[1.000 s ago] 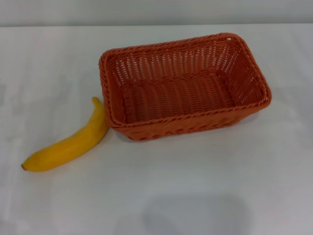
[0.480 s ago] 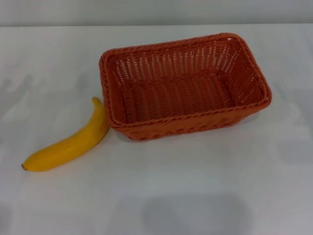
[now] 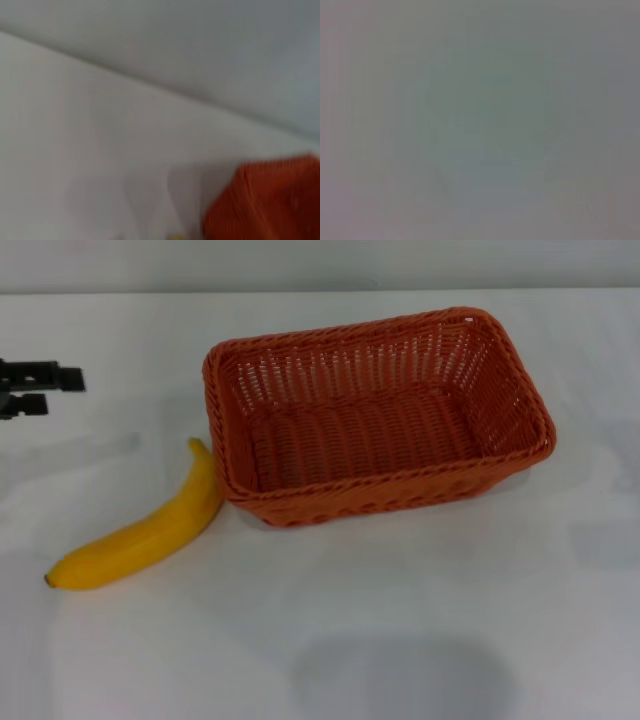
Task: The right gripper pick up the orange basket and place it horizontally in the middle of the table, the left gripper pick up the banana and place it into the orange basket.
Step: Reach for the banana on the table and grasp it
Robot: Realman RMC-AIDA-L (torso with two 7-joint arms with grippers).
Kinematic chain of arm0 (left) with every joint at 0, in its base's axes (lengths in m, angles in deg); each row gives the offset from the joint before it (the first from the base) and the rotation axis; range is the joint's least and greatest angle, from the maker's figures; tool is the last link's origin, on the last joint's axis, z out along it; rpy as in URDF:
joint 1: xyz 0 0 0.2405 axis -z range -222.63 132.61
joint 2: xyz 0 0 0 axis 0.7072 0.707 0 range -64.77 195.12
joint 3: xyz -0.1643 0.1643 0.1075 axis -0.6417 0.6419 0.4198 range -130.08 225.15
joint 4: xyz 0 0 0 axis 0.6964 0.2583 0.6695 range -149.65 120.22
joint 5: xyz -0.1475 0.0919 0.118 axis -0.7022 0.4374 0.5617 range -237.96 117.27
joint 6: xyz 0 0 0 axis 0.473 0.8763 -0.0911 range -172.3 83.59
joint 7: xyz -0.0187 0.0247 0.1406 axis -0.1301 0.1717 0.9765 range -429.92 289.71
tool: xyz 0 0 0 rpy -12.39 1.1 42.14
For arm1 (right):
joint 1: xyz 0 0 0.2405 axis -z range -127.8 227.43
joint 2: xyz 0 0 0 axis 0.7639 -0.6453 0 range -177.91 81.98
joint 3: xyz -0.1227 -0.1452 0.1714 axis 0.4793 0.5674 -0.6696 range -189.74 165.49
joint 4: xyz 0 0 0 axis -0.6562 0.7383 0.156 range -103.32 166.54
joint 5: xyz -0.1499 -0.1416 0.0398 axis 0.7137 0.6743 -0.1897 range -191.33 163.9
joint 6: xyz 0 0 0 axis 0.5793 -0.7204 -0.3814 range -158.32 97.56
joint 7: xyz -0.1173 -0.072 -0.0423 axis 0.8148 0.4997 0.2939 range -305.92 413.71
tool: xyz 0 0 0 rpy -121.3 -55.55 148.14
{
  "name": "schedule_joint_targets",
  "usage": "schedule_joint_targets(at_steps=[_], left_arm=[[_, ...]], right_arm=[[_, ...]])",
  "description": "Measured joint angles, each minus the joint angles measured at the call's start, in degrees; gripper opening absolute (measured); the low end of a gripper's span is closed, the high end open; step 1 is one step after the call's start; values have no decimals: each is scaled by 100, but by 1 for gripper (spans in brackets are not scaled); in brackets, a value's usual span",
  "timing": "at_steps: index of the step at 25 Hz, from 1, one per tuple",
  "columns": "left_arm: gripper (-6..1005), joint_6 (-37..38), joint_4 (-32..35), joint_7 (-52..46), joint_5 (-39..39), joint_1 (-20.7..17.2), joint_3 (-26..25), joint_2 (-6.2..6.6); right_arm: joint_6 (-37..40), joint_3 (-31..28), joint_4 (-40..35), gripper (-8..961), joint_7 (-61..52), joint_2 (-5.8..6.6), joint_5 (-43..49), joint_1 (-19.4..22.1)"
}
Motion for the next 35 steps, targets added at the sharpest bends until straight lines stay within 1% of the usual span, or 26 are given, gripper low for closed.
schedule_joint_targets(at_steps=[2, 3, 4, 6, 8, 9, 12, 18, 21, 27, 29, 31, 35], left_arm=[[889, 189, -13, 1, 853, 419, 2, 66], [889, 233, -6, 7, 1110, 521, 3, 69], [889, 295, -2, 20, 1485, 711, 3, 71], [889, 385, 4, 52, 2085, 1000, 3, 37], [890, 416, 9, 86, 2501, 1222, 6, -23], [890, 414, 14, 95, 2566, 1257, 7, -39], [889, 340, 98, 147, 3095, 1516, 11, -190], [884, -183, 253, 135, 4164, 1964, 13, -641], [880, -441, 393, 91, 4468, 2114, 9, -796], [874, -903, 745, -31, 4863, 2260, 3, -964], [872, -1028, 867, -95, 5009, 2278, 3, -997], [818, -1196, 1047, -196, 5193, 2321, 3, -1039], [709, -1379, 1157, -257, 5380, 2436, 3, -1143]], right_arm=[[0, -1, -4, 857, -11, 2, 0, -1], [0, 0, -4, 857, -19, 4, -2, -4], [0, -1, -4, 857, -25, 5, -6, -11], [0, 0, -5, 857, -34, 5, -9, -39], [0, 0, -5, 857, -37, 2, -9, -61], [0, 0, -5, 857, -38, 1, -9, -62], [1, -1, -1, 857, -44, -1, -9, -69], [5, -125, 48, 857, -53, -1, -15, -88], [4, -140, 50, 857, -58, -5, -16, -94], [-5, -141, 60, 857, -61, -16, -17, -98], [-5, -141, 62, 857, -81, -17, -17, -98], [-4, -144, 63, 857, -135, -18, -23, -98], [2, -149, 71, 857, -203, -18, -96, -98]])
